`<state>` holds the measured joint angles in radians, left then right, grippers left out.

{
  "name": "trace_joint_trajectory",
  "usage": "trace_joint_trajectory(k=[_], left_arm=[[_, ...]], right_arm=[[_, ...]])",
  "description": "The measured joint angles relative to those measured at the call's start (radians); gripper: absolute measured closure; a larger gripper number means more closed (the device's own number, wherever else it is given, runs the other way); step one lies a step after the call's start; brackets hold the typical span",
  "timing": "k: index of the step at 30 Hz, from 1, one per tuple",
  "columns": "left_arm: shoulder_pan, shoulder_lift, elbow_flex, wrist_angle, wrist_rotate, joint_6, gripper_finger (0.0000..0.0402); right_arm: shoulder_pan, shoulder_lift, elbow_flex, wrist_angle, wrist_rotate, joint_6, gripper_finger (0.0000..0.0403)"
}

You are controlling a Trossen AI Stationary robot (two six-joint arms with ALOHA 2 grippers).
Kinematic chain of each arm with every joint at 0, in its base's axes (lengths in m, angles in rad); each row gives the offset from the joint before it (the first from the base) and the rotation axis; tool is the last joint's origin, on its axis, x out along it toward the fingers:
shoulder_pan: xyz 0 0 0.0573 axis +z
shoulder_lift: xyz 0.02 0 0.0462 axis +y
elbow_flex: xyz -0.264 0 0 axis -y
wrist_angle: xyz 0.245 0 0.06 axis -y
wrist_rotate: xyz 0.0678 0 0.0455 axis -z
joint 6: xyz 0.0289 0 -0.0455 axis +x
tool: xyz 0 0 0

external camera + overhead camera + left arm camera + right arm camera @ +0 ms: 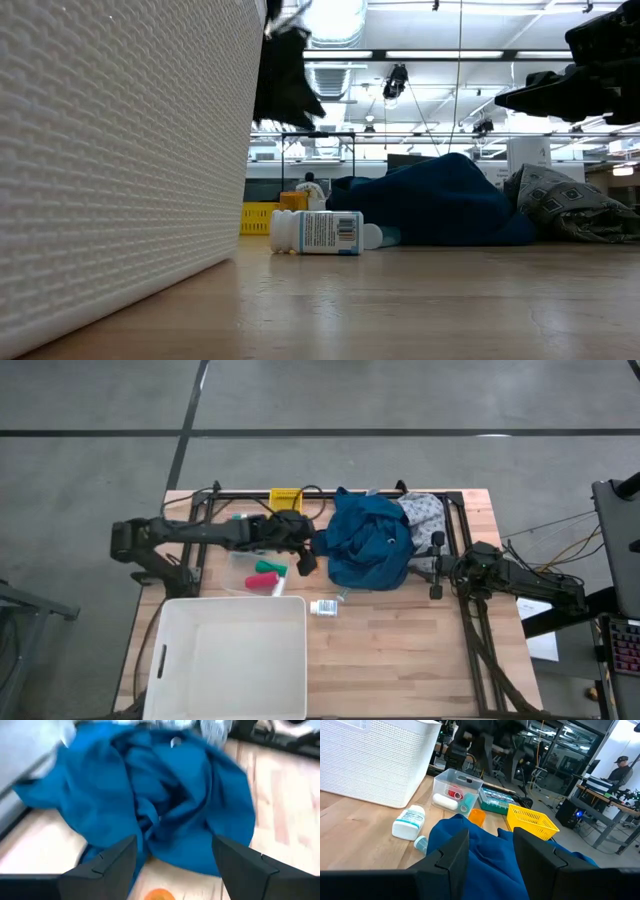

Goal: Pick & place medical supplies in basket/bin
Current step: Put the orange pill bottle into the yellow bin

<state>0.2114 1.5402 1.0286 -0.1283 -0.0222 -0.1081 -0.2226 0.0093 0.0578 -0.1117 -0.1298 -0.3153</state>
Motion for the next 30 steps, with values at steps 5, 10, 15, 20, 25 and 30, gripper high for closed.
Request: trace_joint_trajectory(k=[5,10,15,20,25,30], left_arm=[[0.0,0.057,0.0,0.001,0.022,0.0,0.014],[0.0,0.083,0.0,-0.041,0.076,0.031,0.0142],[0.0,0.086,-0.002,-0.112,0.109,0.103,0.0141],[0.015,0.089,-0.002,-0.124,0.109,0.143,0.0142],[0.031,0.133,-0.001,-0.139,0.109,0.146,0.014],[0.034,0.172,0.0,-0.137,0.121,0.161,0.0143]], right_arm=[[0.0,0.0,0.0,0.0,0.0,0.0,0.0255],[0.0,0.0,0.0,0.0,0.0,0.0,0.0255],[0.0,0.0,0.0,0.0,0.0,0.0,0.0255],[0.0,0.0,0.0,0.0,0.0,0.0,0.0255],[0.0,0.0,0.0,0.0,0.0,0.0,0.0255],[0.0,0.0,0.0,0.0,0.0,0.0,0.0255]])
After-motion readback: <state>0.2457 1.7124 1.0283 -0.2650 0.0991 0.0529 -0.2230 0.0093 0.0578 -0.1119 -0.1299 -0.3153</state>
